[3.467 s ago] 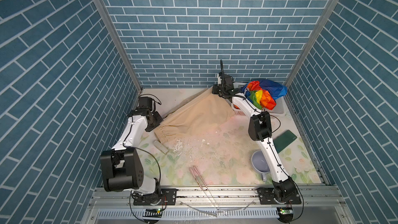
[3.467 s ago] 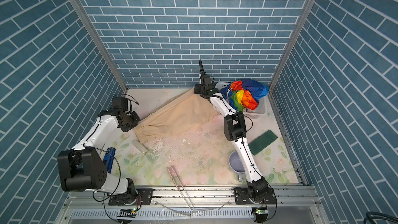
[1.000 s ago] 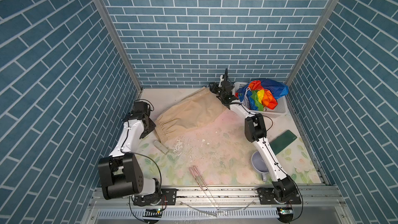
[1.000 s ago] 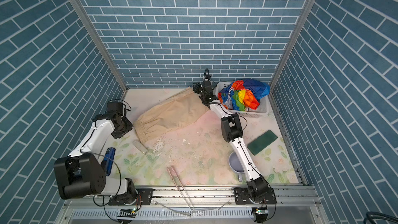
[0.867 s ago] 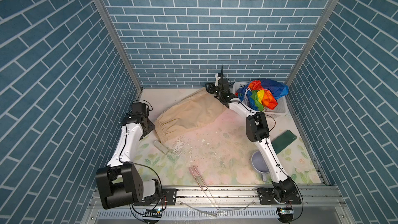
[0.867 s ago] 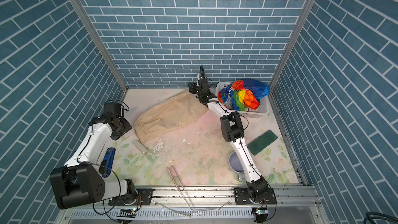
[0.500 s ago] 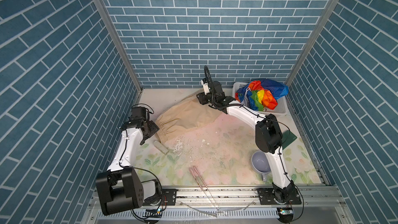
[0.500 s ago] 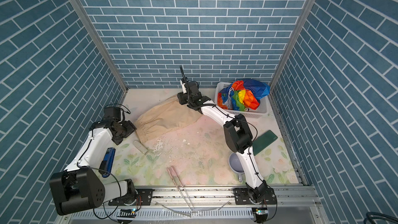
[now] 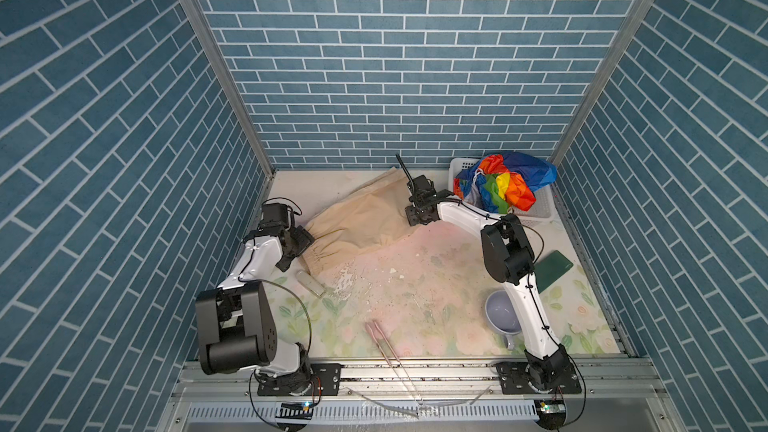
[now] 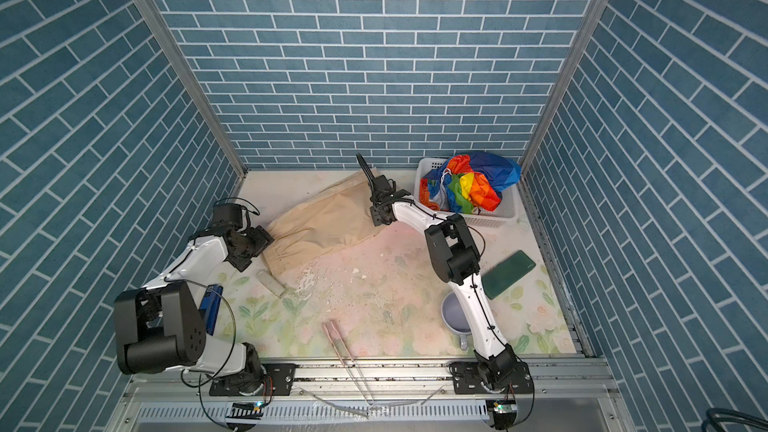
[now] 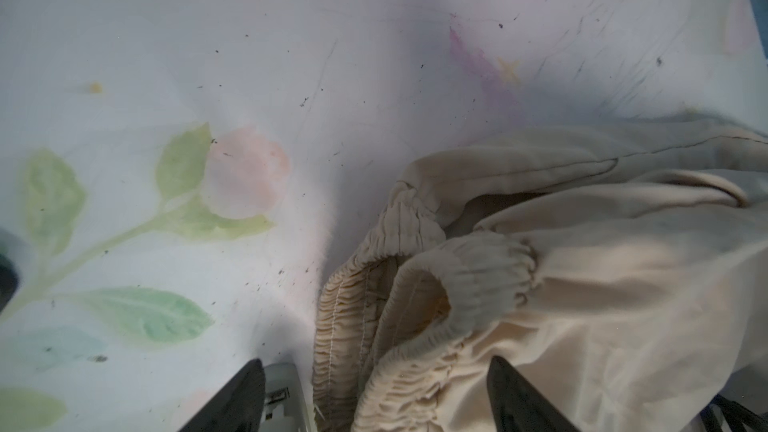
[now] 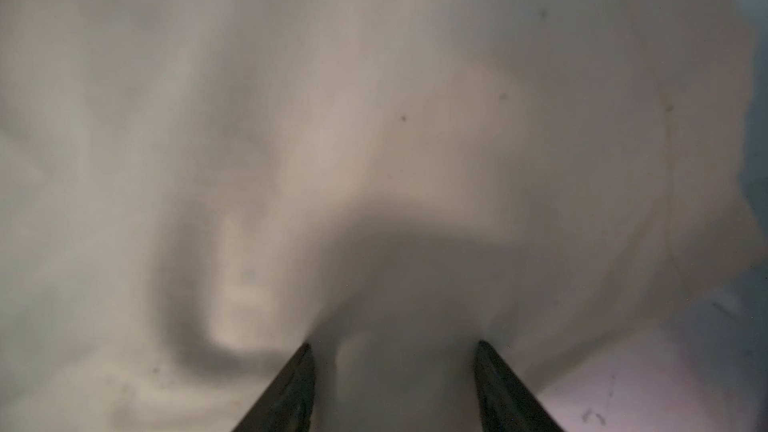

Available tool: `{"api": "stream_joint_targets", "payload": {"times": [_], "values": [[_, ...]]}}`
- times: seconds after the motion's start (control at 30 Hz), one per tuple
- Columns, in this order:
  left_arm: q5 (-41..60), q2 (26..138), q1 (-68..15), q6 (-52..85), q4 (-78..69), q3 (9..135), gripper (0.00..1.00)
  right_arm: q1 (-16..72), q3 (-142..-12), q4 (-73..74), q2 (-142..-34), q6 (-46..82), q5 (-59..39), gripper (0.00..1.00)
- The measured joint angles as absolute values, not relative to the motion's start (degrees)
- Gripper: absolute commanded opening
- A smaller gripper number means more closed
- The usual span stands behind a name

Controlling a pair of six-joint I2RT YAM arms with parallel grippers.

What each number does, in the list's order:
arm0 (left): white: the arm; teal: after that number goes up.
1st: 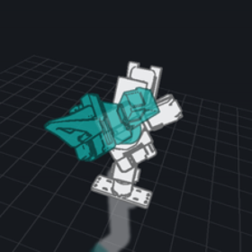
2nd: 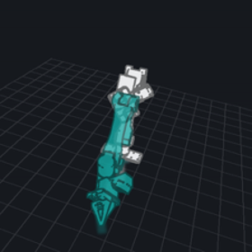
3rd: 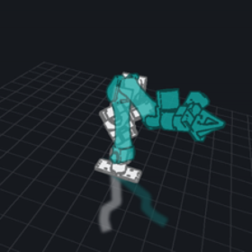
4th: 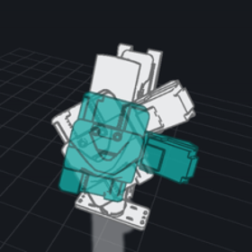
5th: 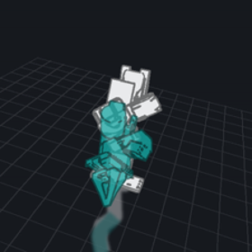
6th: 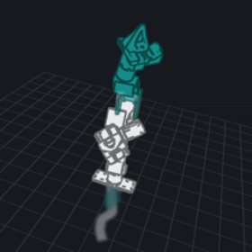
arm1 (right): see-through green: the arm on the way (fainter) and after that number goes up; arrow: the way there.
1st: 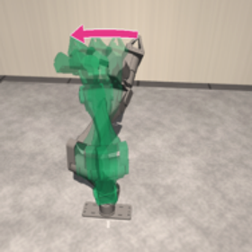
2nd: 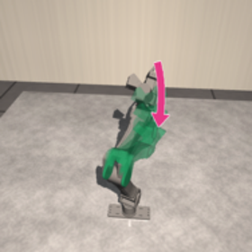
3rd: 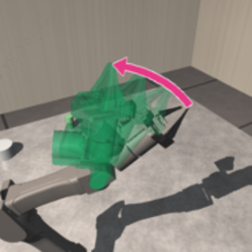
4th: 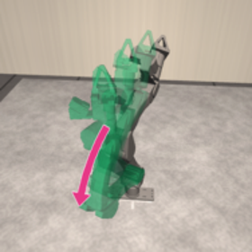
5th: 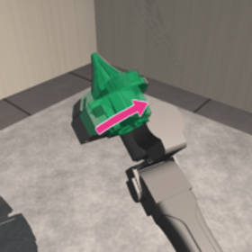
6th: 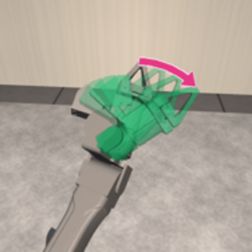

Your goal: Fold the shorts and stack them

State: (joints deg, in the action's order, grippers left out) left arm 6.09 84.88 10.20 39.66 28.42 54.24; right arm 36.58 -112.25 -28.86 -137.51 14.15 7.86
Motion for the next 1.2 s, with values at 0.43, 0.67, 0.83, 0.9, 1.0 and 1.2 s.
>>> {"api": "stream_joint_targets", "payload": {"times": [0.43,0.67,0.83,0.9,1.0,1.2], "values": [[4.1,95.7,10.1,38.9,25.6,61.5,0.34,34.5,-107.8,-26.3,-135.4,20.1,6.0,0.22],[3.6,100.7,10.1,38.3,25.5,67.5,0.18,33.2,-103.8,-21.6,-133.8,24.5,0.1,0.00],[3.0,103.8,10.0,37.3,26.3,72.2,0.50,33.2,-99.5,-18.0,-131.7,26.8,-2.9,0.00],[2.7,103.6,9.8,36.5,26.5,72.3,0.59,33.3,-98.7,-17.9,-131.2,27.2,-3.4,0.00],[2.2,102.0,9.0,36.5,27.2,71.7,0.47,33.6,-98.3,-18.1,-130.7,27.2,-3.6,0.01],[1.2,95.5,6.7,35.4,29.1,69.8,0.30,35.7,-98.3,-22.2,-129.0,25.6,-0.2,0.34]]}}
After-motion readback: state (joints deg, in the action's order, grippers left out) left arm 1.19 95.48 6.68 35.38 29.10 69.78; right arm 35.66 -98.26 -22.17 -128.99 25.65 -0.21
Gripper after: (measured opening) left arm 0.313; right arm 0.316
